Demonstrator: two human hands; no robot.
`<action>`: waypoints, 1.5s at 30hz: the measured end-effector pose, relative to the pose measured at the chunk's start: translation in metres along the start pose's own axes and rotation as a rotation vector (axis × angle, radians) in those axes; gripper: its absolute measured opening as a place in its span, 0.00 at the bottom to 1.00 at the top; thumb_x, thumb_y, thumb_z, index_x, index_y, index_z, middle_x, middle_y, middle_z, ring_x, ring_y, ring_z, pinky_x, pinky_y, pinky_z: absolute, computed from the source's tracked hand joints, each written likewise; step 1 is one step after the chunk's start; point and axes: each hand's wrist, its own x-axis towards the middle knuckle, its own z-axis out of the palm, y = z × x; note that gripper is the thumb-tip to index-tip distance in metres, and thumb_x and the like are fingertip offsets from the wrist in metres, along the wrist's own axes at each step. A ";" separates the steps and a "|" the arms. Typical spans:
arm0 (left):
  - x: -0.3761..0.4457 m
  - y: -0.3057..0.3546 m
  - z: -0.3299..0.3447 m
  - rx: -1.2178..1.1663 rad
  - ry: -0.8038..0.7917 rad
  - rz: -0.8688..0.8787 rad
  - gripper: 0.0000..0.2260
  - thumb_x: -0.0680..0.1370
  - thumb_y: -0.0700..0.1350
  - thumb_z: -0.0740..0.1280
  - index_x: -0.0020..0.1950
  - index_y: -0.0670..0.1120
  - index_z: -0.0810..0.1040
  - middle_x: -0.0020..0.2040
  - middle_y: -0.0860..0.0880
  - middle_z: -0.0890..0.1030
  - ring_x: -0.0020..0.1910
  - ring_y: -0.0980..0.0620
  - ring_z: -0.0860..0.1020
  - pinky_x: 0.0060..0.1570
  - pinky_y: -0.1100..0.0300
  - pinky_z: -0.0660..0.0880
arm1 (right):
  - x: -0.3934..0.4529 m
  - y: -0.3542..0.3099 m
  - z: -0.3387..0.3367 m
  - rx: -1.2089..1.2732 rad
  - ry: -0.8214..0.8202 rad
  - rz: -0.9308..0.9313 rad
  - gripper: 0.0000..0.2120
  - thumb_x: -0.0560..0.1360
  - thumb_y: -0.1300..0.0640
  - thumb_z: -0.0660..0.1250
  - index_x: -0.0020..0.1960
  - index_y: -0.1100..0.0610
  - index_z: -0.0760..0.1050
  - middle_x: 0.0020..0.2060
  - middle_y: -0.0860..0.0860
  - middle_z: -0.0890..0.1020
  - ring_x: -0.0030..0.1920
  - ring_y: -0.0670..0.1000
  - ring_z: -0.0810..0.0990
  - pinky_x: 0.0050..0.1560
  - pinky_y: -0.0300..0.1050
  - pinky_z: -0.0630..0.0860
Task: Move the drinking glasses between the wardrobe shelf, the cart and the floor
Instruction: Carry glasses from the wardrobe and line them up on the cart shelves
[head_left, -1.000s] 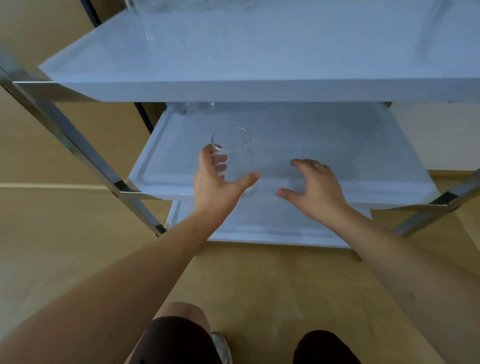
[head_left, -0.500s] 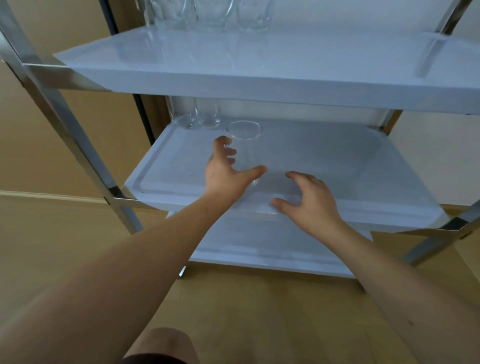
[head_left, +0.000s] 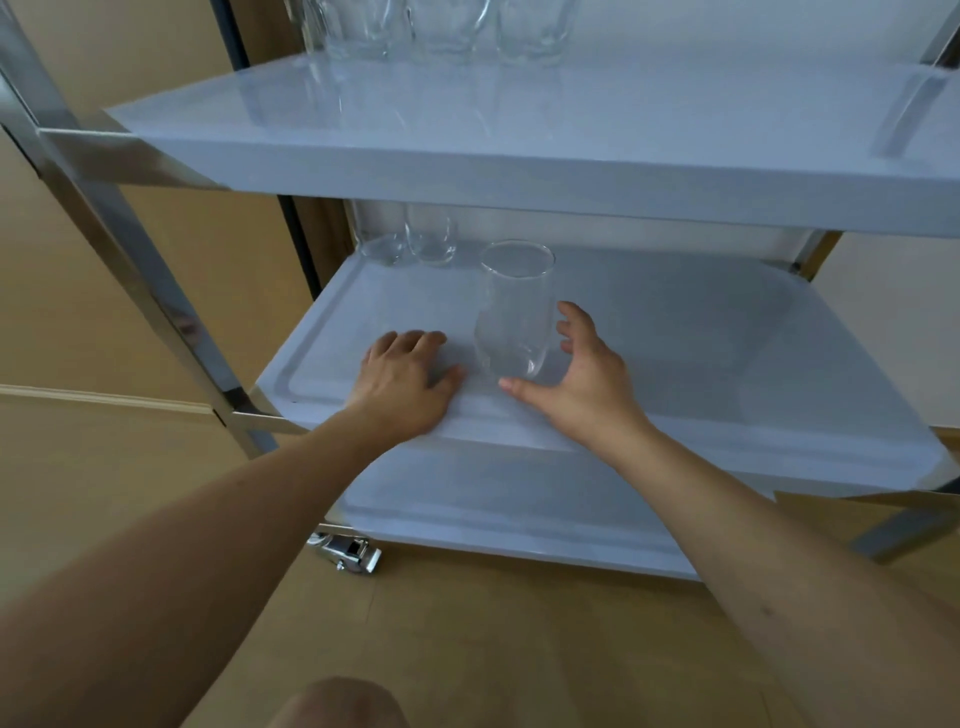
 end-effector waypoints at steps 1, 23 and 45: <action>0.003 0.000 0.002 0.034 -0.002 0.005 0.27 0.81 0.66 0.55 0.76 0.54 0.67 0.76 0.48 0.69 0.76 0.42 0.62 0.76 0.46 0.57 | 0.005 -0.004 0.005 0.037 0.004 0.006 0.53 0.63 0.43 0.83 0.79 0.52 0.58 0.72 0.53 0.73 0.70 0.54 0.74 0.70 0.49 0.70; 0.002 -0.001 0.010 0.099 0.050 0.046 0.27 0.80 0.67 0.51 0.73 0.56 0.69 0.71 0.47 0.70 0.73 0.43 0.64 0.75 0.42 0.54 | 0.134 -0.025 0.067 0.240 0.078 -0.021 0.44 0.59 0.48 0.86 0.68 0.54 0.69 0.57 0.52 0.80 0.52 0.51 0.83 0.59 0.48 0.80; 0.002 0.000 0.011 0.123 0.081 0.063 0.26 0.80 0.67 0.50 0.72 0.55 0.69 0.71 0.47 0.70 0.72 0.44 0.64 0.75 0.43 0.55 | 0.239 -0.005 0.102 0.226 0.227 0.073 0.51 0.64 0.43 0.82 0.79 0.49 0.60 0.66 0.49 0.76 0.64 0.49 0.77 0.59 0.32 0.69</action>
